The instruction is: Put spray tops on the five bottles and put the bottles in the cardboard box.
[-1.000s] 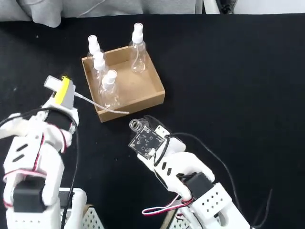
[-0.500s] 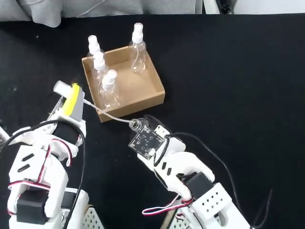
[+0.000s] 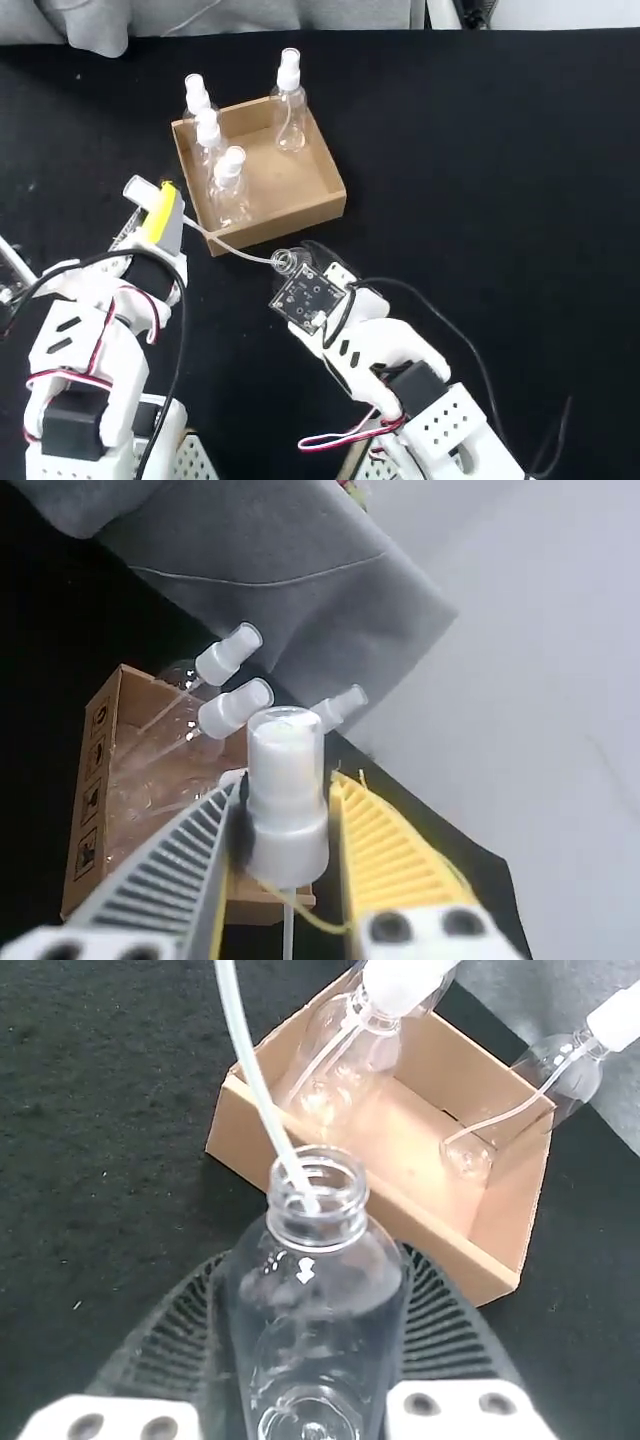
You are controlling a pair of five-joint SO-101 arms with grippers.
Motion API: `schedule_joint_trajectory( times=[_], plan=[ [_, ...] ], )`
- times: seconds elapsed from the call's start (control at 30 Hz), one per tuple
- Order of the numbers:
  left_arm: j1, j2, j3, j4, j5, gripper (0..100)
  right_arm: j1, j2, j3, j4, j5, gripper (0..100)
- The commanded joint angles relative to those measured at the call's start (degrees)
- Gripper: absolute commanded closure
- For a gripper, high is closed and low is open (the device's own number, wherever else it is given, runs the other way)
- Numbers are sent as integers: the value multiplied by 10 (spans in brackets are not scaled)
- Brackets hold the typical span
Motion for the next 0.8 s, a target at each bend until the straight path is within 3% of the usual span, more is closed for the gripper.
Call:
schedule_joint_trajectory(
  times=[0.0, 0.17, 0.5, 0.77],
  plan=[
    [7, -1, -7, -4, -6, 972, -12, -16, -3, -13, 4, 903],
    [7, 2, -2, -5, -6, 972, -13, -16, -3, -13, 4, 903],
    [89, -3, 135, -165, -5, 971, -39, -16, -3, -12, 4, 903],
    [137, -3, 149, -169, -6, 971, -38, -16, -4, -14, 4, 903]
  ],
)
